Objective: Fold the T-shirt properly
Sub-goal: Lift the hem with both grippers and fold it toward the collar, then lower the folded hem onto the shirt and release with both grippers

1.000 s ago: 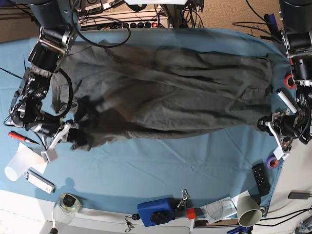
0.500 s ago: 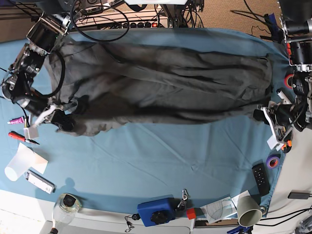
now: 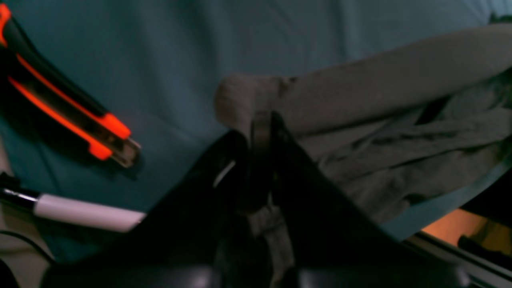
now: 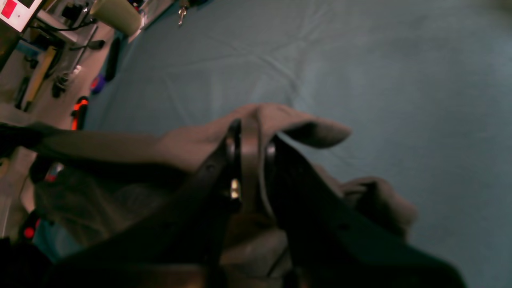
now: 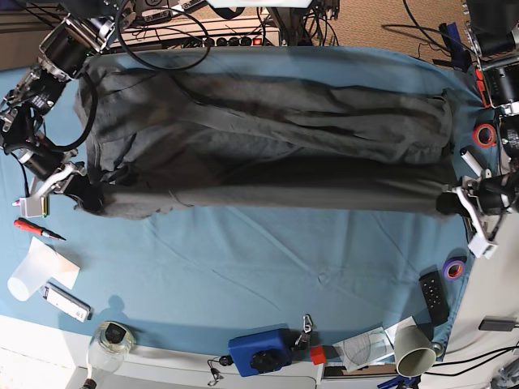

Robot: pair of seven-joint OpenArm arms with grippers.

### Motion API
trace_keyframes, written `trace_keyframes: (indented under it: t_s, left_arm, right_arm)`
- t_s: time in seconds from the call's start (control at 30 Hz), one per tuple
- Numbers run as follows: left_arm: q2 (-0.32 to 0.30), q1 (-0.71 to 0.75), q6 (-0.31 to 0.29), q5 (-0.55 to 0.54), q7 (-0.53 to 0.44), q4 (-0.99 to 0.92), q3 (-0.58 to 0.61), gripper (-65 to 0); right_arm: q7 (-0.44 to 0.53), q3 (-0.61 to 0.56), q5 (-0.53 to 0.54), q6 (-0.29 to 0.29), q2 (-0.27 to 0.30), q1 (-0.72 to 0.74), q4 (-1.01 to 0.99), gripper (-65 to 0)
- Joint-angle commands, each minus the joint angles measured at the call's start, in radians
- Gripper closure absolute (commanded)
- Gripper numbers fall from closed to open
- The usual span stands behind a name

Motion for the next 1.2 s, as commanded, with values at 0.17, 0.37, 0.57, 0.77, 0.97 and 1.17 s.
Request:
trace_keyframes:
  t_s: [0.17,0.37,0.57,0.77,0.97,1.17]
  left_arm:
    - [-0.034,0.043,-0.023,-0.077,-0.005,0.015,-0.014,0.0]
    - [-0.033,0.1,-0.022,-0.077,-0.005,0.022,-0.014,0.0]
    - [-0.033,0.145,-0.023,-0.077,-0.005,0.085,-0.014,0.0]
    - [-0.033,0.211,-0.023,-0.076,-0.005,0.164,-0.014,0.0]
    - [-0.033,0.23,-0.023,-0.058,-0.005,0.166,-0.014,0.0]
    - [-0.033,0.245,-0.023,-0.058,-0.005,0.166,-0.014,0.0]
  right_arm:
    - [0.021,0.005,0.044,0.001,0.028,-0.038,0.039,0.0]
    - [0.021,0.005,0.053,0.001,0.028,-0.149,0.151,0.0]
    - [0.021,0.021,0.054,0.001,0.025,-0.25,0.215,0.0]
    - [0.021,0.099,0.053,0.001,0.026,-0.272,0.215,0.0]
    - [0.021,0.12,0.053,0.001,0.026,-0.306,0.214,0.0]
    - [0.021,0.12,0.043,0.001,0.025,-0.354,0.214,0.0]
